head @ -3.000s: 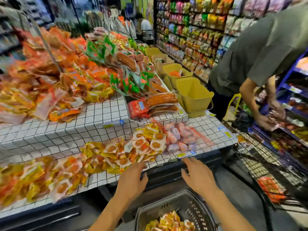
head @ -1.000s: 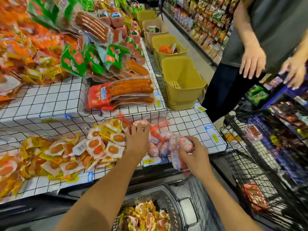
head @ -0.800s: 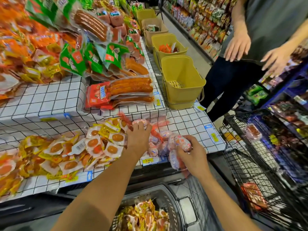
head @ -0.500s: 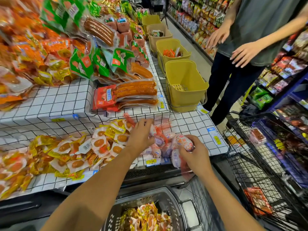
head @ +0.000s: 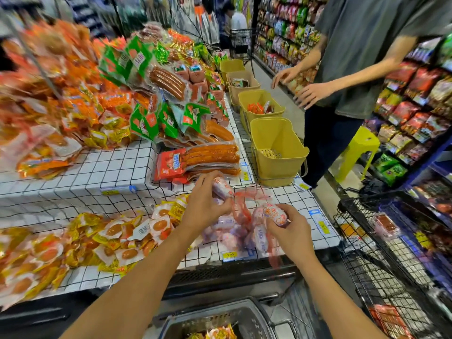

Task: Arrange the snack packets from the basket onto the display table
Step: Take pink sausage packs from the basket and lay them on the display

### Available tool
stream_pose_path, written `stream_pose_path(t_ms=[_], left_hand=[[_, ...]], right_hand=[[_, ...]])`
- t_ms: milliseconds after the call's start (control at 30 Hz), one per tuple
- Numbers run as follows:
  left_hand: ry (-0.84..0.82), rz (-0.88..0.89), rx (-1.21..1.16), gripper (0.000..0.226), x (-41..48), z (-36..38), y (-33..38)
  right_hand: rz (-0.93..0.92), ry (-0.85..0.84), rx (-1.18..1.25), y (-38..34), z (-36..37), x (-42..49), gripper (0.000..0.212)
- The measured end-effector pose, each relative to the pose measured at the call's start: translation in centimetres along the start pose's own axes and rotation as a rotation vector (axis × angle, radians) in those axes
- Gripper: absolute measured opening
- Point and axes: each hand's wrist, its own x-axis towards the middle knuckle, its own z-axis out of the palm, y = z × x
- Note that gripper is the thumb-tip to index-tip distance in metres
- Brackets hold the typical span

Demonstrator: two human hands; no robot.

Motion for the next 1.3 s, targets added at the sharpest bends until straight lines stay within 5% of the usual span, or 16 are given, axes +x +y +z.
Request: stream_pose_path(t_ms=[267,500,1067,1300], left_hand=[[0.038,0.064,0.019,0.063,0.3,-1.7,1.0],[0.063,-0.094,-0.121,0.066,-0.3,-3.6,-0.8],[0.082,-0.13,-0.292,0.073,-0.9,-9.7,-2.0],[0.222,-0.182,-0.35,0.064,-2.0,-11.4,-3.1]], right_hand=[[-0.004,-0.02,0.013,-0.4,0.7,0.6,0.035],[0.009,-0.009,-0.006,0.5,1.5,0.4,0.029],[-0.051,-0.064,0.01,-1.6,5.4,-0.3,0.034],[-0.044,-0.058,0.013,-2.4,6.2,-0.8,0.032]])
